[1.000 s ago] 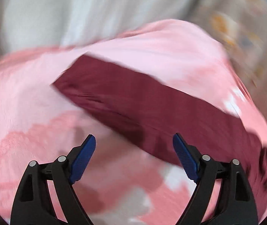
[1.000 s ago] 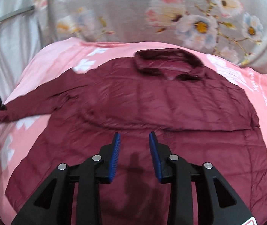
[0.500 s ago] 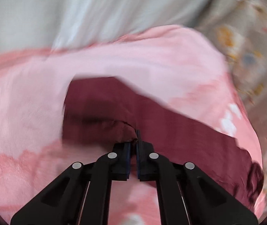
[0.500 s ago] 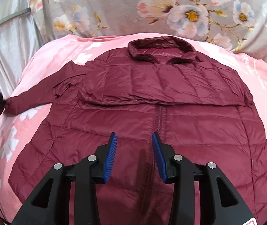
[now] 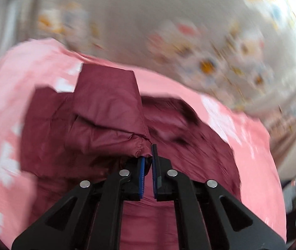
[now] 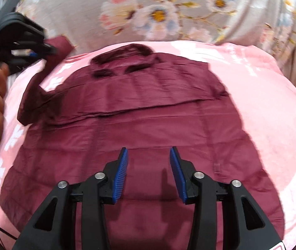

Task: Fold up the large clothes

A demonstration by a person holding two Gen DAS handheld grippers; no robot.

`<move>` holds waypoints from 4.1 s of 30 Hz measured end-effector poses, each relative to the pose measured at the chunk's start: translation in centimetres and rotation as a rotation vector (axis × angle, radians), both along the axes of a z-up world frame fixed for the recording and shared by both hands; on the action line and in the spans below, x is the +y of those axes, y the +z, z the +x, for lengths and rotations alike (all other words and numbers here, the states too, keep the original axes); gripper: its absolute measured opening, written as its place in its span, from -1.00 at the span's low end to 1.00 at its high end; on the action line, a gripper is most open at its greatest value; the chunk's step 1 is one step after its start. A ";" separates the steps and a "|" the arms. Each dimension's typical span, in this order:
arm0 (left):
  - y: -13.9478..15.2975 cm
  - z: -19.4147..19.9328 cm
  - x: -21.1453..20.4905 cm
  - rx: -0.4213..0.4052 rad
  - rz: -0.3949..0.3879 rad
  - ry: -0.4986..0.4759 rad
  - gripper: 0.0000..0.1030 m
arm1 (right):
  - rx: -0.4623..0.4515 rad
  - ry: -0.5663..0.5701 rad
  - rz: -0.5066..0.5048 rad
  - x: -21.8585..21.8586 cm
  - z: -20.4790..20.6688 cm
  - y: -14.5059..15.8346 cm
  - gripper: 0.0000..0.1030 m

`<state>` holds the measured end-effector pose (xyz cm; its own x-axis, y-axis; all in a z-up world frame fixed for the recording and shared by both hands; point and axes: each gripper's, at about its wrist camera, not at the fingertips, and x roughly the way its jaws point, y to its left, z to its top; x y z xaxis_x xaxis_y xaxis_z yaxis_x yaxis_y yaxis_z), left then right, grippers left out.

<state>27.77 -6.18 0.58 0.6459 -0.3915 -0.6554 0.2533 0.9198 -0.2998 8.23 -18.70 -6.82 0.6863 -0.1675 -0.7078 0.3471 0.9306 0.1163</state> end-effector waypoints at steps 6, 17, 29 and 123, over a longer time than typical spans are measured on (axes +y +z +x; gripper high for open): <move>-4.7 -2.4 -3.5 0.099 -0.013 -0.052 0.08 | -0.007 -0.035 -0.006 -2.6 -0.1 0.2 0.00; -5.3 2.3 15.1 0.153 -0.143 0.326 0.46 | -0.029 0.005 0.160 -5.1 10.2 0.6 0.23; -7.9 4.5 20.9 0.221 -0.215 0.429 0.37 | -0.052 -0.037 0.195 -6.1 14.5 0.6 -0.97; -7.6 14.3 2.0 0.179 -0.091 0.090 -0.97 | 0.022 0.058 0.097 -8.5 24.9 -1.8 -0.85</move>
